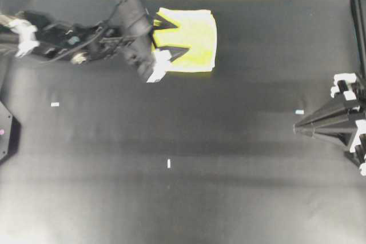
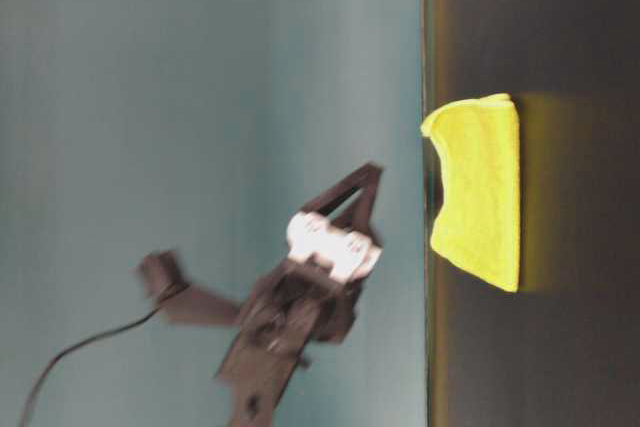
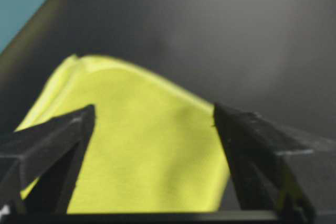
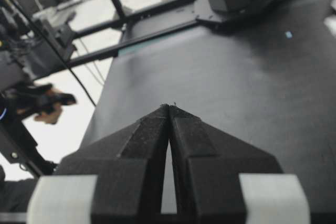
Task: Push a yellow cloth with the left arm to wipe the desk.
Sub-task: 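Reach the left gripper forward to the yellow cloth's near edge, then press the left gripper onto the cloth and drag it toward the near side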
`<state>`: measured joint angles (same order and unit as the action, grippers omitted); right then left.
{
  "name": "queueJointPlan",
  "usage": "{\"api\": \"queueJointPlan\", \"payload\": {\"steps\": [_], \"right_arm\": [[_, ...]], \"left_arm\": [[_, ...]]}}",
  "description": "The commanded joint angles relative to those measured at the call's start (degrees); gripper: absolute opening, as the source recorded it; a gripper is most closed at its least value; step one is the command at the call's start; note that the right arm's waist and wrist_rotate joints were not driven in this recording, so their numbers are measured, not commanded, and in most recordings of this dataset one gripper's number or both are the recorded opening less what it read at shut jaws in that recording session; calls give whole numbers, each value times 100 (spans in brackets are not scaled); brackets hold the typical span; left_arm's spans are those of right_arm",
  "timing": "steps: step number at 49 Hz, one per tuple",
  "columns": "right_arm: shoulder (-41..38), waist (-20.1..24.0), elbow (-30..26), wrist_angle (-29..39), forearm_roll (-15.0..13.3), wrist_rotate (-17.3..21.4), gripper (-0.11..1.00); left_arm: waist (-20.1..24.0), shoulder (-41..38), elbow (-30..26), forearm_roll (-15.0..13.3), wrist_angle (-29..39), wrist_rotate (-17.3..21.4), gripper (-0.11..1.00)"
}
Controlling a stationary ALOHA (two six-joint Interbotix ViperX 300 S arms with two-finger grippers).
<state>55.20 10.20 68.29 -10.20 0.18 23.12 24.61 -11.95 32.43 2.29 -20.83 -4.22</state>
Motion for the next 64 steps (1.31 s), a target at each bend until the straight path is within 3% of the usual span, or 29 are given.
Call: {"api": "queueJointPlan", "payload": {"steps": [1,17,31,53,64], "right_arm": [[0,0,-18,18,9,0,0],[26,-9,18,35,18,0,0],[53,0,18,35,18,9,0],[97,0,26,35,18,0,0],[149,0,26,35,26,9,0]], "left_arm": [[211,-369,-308,18,44,-35,89],[387,-1257,-782,26,422,-44,88],[316,-1336,-510,26,686,-26,88],[-483,-554,923,26,527,0,88],[-1169,-123,1907,26,272,-97,88]]}}
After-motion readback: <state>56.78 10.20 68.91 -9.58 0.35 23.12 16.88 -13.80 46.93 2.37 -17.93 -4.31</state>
